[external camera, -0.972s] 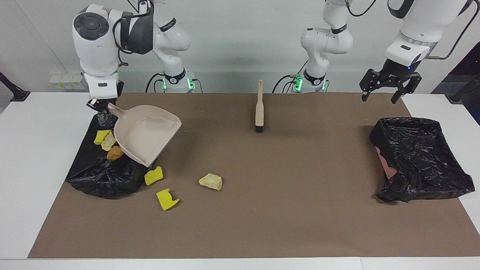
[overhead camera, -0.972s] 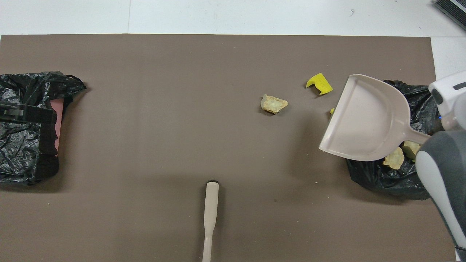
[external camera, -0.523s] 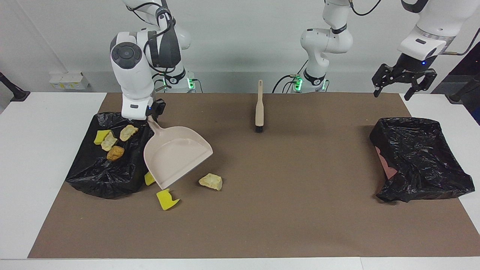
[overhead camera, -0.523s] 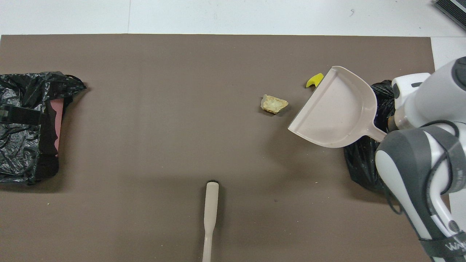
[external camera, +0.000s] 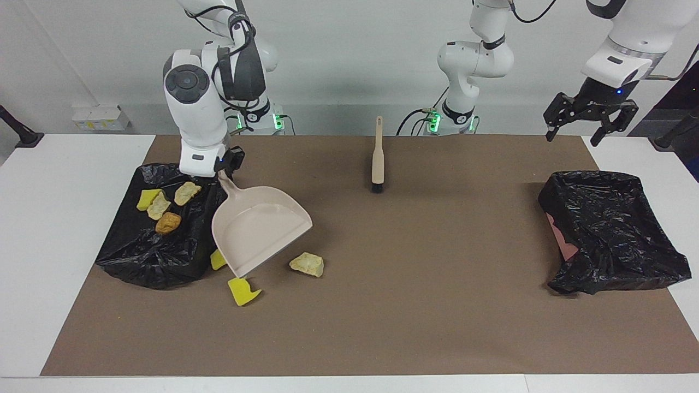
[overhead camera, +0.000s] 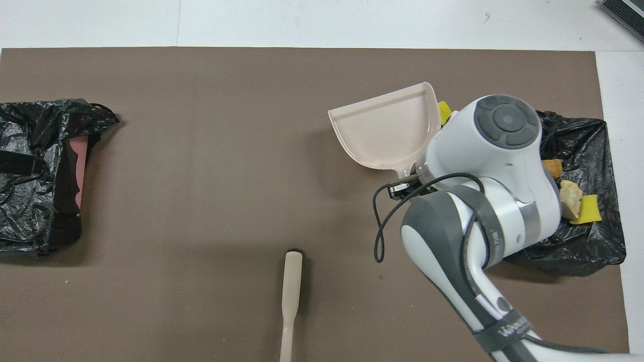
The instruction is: Sweep and dump trash in bin
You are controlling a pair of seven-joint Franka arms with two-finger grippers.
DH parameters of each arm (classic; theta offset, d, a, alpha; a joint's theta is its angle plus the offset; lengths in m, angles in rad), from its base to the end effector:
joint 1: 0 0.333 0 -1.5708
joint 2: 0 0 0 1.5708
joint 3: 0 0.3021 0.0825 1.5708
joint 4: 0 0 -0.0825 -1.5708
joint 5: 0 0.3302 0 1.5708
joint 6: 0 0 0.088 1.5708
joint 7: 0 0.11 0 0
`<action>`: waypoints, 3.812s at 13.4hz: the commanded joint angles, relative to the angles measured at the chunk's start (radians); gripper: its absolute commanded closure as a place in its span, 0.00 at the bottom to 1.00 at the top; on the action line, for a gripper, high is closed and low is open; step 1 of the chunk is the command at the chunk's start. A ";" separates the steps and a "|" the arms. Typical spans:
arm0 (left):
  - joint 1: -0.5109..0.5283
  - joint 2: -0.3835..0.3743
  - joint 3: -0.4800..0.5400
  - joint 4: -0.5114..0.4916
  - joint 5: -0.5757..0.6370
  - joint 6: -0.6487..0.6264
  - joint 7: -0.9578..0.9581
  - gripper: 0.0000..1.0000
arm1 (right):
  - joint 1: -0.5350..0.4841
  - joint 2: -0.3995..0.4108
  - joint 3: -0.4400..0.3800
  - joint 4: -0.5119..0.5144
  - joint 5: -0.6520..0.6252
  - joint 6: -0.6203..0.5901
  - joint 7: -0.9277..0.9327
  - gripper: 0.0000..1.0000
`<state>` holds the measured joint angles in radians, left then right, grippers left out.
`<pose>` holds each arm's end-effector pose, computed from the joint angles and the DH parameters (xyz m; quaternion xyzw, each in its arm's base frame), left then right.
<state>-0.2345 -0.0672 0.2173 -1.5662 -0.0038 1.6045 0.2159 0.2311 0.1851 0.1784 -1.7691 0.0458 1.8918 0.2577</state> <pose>0.4850 -0.0045 0.6450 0.9918 -0.1160 0.0526 0.0039 0.5094 0.2188 0.4542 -0.9966 -0.0669 0.0406 0.0260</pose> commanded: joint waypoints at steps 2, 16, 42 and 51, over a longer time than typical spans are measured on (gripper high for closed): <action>0.011 0.006 -0.007 0.029 -0.002 -0.020 0.016 0.00 | 0.086 0.183 -0.003 0.209 0.055 0.001 0.211 1.00; 0.009 0.003 -0.009 0.023 -0.007 -0.028 0.016 0.00 | 0.220 0.519 0.026 0.550 0.080 0.059 0.422 0.00; -0.397 0.272 -0.027 -0.052 -0.082 0.379 -0.308 0.00 | 0.478 -0.069 0.104 -0.411 0.266 0.271 0.749 0.32; -0.548 0.477 -0.026 -0.080 -0.097 0.627 -0.494 0.00 | 0.452 -0.081 0.096 -0.398 0.247 0.224 0.742 1.00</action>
<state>-0.7547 0.3945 0.1716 -1.6322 -0.0829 2.2052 -0.2733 0.7069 0.1368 0.2750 -2.1538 0.2905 2.1519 0.9898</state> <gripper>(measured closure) 0.000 0.744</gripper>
